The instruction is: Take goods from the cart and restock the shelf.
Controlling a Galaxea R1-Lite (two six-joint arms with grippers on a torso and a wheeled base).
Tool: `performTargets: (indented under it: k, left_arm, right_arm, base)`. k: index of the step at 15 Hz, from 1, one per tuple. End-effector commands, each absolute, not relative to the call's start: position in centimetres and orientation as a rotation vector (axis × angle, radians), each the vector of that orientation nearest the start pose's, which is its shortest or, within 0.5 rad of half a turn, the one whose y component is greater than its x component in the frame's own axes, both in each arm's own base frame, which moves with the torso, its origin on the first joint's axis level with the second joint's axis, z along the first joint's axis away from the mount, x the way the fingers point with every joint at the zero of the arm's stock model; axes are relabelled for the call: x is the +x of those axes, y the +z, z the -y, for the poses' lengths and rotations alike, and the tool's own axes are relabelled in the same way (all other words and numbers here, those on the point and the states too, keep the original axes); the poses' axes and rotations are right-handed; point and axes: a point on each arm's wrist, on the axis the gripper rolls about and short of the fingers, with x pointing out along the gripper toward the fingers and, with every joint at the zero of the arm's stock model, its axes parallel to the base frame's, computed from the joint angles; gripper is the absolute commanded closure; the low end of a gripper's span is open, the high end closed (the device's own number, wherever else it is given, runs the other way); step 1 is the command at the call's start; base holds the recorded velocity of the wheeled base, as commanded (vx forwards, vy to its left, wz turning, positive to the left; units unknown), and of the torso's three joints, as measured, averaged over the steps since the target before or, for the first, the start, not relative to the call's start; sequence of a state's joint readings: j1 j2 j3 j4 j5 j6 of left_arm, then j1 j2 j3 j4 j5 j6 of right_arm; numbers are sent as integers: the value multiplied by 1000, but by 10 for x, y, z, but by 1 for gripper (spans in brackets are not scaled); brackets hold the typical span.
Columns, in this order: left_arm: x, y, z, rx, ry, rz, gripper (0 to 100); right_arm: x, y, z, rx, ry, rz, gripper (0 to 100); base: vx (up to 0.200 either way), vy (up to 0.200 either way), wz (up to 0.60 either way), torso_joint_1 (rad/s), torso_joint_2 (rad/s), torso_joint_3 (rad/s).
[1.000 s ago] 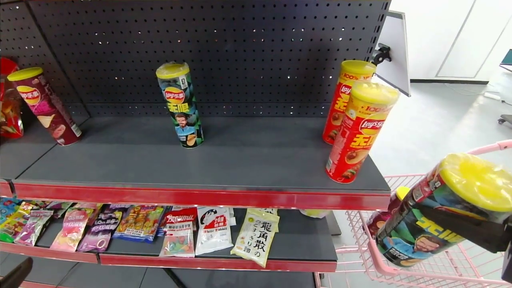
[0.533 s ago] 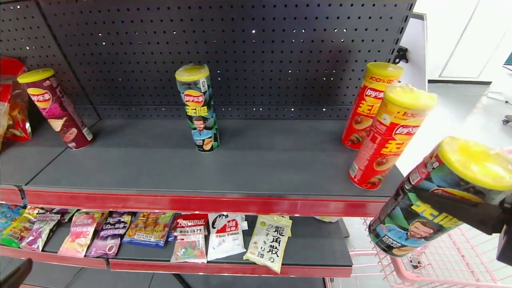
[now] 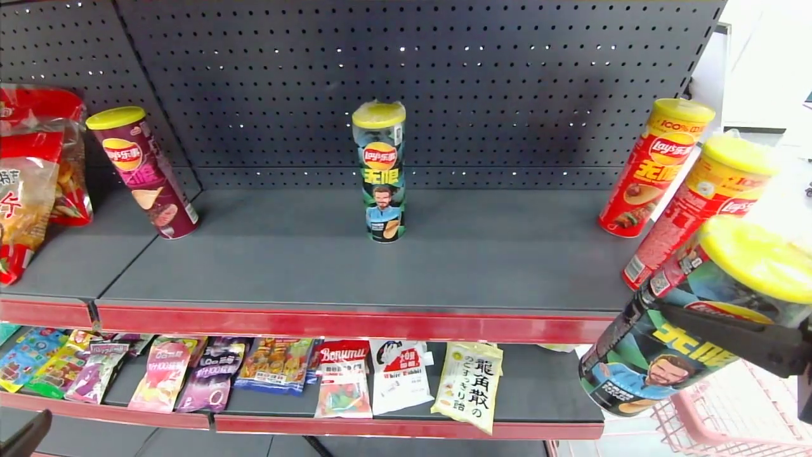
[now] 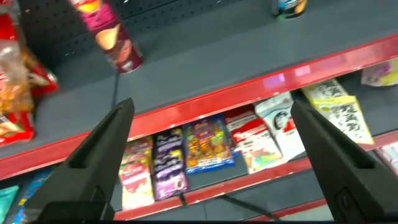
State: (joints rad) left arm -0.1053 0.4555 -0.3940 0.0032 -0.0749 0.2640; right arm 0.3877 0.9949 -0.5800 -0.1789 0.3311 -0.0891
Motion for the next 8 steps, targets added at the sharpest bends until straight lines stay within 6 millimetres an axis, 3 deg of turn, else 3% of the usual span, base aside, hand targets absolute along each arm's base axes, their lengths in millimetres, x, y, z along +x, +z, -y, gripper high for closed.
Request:
performTargets:
  k: [1, 4, 8]
  left_arm:
    - [12, 190, 3, 264, -189, -42, 0]
    - [12, 190, 3, 264, -189, -43, 0]
    - [12, 190, 3, 264, -187, -45, 0]
  right_arm:
    - [110, 227, -53, -90, 721, -199, 100]
    - [108, 228, -51, -90, 715, -193, 100]
    - [105, 227, -50, -92, 715, -188, 100]
  base:
    - [0, 200, 0, 2, 2, 2]
    - [0, 200, 0, -1, 2, -2]
    - [0, 0, 0, 0, 0, 0]
